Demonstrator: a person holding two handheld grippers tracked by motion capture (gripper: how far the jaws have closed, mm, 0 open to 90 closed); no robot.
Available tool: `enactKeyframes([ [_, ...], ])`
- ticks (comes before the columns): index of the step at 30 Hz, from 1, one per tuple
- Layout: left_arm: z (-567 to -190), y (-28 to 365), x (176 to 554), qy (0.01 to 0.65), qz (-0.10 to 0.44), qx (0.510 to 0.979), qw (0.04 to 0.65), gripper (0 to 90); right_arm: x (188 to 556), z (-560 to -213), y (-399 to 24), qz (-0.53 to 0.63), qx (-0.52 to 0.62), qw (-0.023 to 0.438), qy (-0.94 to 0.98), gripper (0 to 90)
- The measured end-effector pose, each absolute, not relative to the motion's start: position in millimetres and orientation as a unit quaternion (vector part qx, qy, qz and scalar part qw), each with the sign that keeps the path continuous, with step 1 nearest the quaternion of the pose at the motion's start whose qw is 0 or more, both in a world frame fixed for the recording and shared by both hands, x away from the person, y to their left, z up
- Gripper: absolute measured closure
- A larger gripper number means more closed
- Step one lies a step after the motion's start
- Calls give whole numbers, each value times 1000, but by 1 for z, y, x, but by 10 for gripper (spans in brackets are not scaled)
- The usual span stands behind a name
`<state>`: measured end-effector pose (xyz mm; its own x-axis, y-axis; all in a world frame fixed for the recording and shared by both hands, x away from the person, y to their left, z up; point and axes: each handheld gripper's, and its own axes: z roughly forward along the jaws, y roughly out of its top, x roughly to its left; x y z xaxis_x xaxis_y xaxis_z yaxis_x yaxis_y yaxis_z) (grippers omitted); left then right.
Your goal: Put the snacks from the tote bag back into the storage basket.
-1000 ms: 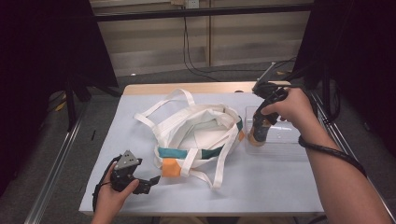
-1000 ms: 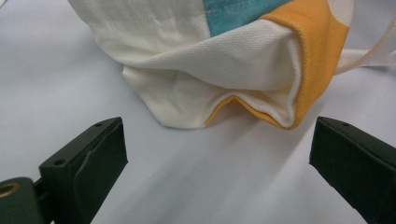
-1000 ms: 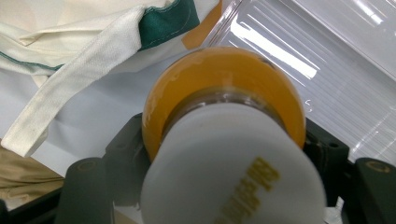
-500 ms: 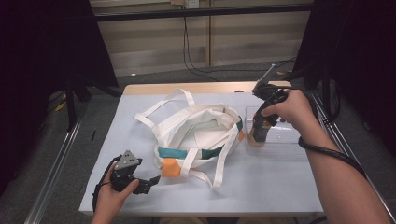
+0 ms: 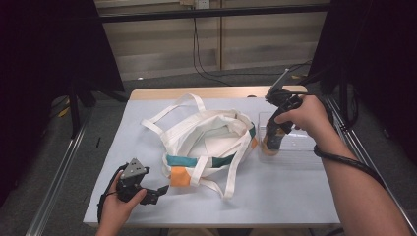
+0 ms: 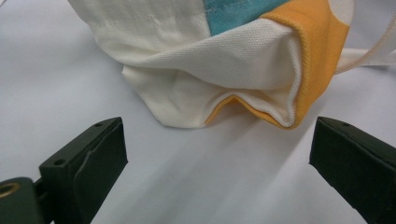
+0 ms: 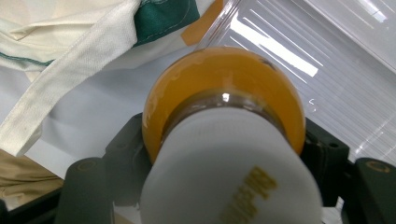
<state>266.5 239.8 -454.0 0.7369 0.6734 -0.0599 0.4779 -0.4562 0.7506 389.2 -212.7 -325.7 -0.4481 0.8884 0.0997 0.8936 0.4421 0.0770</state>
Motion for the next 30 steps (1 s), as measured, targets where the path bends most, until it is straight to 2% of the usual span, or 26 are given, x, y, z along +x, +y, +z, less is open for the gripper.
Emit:
enactKeyframes([
  [30, -454, 240, 266, 342, 124, 844, 395, 37, 389, -334, -212, -51, -522, 26, -851, 305],
])
